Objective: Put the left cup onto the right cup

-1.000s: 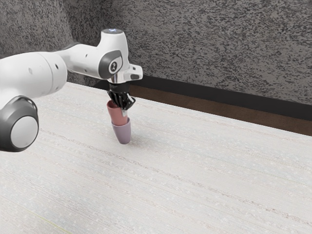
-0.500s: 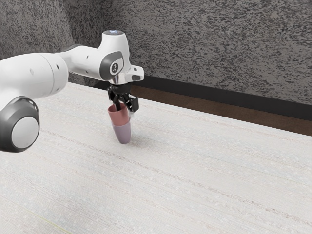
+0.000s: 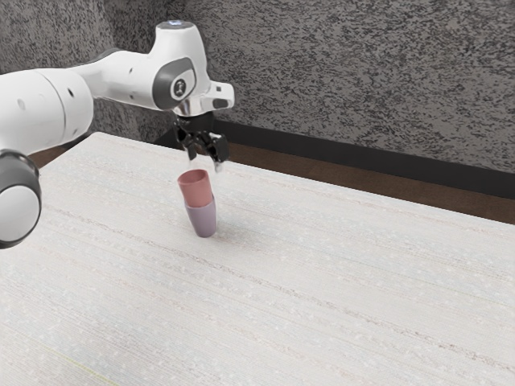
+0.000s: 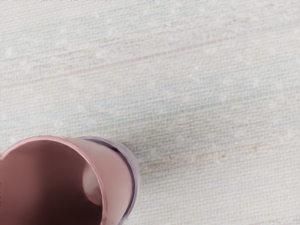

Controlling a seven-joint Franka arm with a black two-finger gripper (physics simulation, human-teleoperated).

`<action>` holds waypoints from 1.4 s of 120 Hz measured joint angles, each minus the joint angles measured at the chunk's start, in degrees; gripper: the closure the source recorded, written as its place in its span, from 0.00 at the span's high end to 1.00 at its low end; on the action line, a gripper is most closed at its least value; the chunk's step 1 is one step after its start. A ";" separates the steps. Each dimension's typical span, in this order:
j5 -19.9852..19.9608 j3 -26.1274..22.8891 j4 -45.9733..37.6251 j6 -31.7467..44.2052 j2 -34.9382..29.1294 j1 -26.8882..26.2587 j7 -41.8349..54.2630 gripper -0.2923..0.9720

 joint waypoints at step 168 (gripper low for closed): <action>-1.06 -0.03 -9.88 -11.52 -21.69 -4.13 0.33 0.77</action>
